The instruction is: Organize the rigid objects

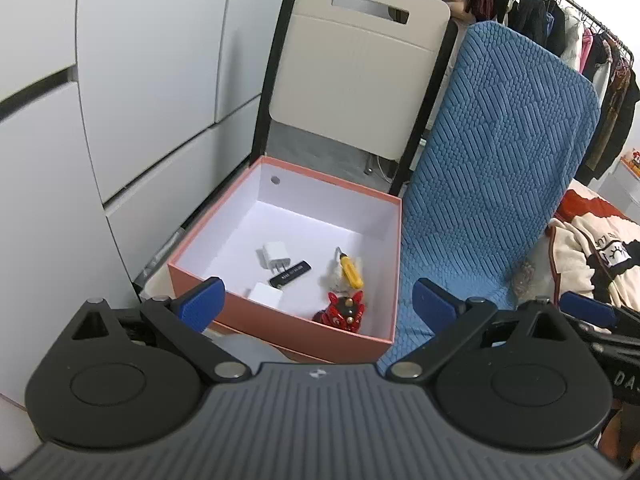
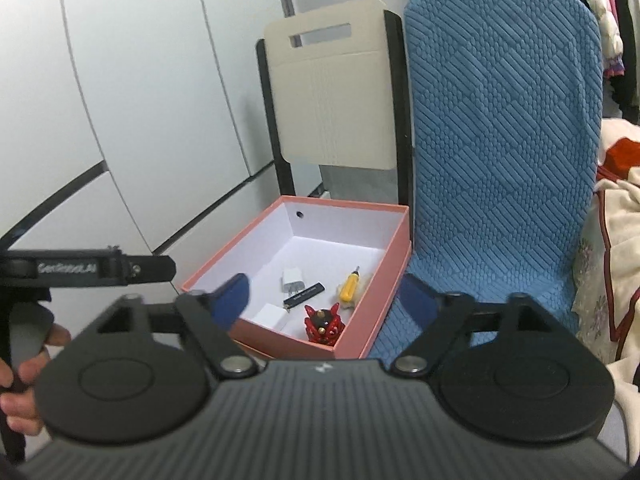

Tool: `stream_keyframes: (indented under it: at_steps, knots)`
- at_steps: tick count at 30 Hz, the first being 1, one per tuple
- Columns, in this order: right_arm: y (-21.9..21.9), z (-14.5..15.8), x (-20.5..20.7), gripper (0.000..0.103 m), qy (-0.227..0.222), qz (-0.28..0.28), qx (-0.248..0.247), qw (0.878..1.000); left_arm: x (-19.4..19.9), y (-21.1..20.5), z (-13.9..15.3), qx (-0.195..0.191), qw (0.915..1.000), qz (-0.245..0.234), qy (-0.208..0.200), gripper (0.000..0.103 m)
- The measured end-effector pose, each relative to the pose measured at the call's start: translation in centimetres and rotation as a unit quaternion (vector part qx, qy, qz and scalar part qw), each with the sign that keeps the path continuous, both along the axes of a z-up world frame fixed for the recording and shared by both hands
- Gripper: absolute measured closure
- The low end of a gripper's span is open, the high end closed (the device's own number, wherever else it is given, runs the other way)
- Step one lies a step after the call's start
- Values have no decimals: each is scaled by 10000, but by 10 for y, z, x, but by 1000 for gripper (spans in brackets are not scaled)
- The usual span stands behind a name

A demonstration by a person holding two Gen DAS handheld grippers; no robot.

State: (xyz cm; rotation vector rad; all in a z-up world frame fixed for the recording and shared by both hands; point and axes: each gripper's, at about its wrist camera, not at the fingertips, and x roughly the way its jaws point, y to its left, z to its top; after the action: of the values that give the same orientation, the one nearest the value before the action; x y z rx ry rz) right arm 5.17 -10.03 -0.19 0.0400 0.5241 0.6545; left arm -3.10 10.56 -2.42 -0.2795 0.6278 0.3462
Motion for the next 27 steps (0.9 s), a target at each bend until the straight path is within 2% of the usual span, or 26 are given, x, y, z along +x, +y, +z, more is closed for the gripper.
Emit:
stream_keyframes:
  at_steps: [8,13,20,27]
  knots:
    - [0,-10,-5,12,-42,-128,-114,9998,-5,2,-14,-193,9998,-78,-40,1]
    - [-7,-14,-9,12,6,-232,-108,9997,-9,-3,-19,-116,9997,-211,13,1]
    - [-11,-18,-12,12,-81,-320,-239,9992,-13,0,-22,-235,9996,-122,-60,1]
    - [-13,-23,-11,12,26,-355,-238,9991,-15,-3,-23,-215,9996,-194,-42,1]
